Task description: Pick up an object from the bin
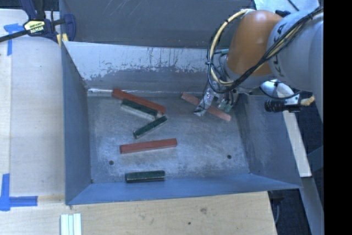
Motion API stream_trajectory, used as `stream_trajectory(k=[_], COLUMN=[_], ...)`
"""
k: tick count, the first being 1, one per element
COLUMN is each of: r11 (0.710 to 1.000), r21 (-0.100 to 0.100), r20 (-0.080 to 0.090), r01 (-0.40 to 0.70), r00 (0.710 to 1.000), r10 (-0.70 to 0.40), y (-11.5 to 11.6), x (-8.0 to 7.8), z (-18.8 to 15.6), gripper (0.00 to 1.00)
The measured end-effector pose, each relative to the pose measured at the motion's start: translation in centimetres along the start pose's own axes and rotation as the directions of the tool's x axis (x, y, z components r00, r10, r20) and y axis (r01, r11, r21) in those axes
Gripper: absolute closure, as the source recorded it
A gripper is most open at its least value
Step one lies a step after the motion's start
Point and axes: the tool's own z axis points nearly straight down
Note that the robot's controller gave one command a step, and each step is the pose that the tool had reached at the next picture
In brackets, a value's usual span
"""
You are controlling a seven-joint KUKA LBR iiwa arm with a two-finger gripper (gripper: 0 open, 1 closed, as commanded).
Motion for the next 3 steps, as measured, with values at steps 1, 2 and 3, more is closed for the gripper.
stream_trajectory(k=[1,2,3], r11=[1.000,1.000,1.000], r21=[0.001,0.001,-0.002], r20=[-0.001,0.001,0.004], r01=[0.002,0.005,0.007], r00=[1.000,1.000,1.000], r10=[-0.002,-0.005,-0.007], y=[0.0,0.0,0.1], x=[-0.1,-0.2,-0.5], z=[-0.2,-0.8,-8.3], gripper=[1.00,1.00,1.00])
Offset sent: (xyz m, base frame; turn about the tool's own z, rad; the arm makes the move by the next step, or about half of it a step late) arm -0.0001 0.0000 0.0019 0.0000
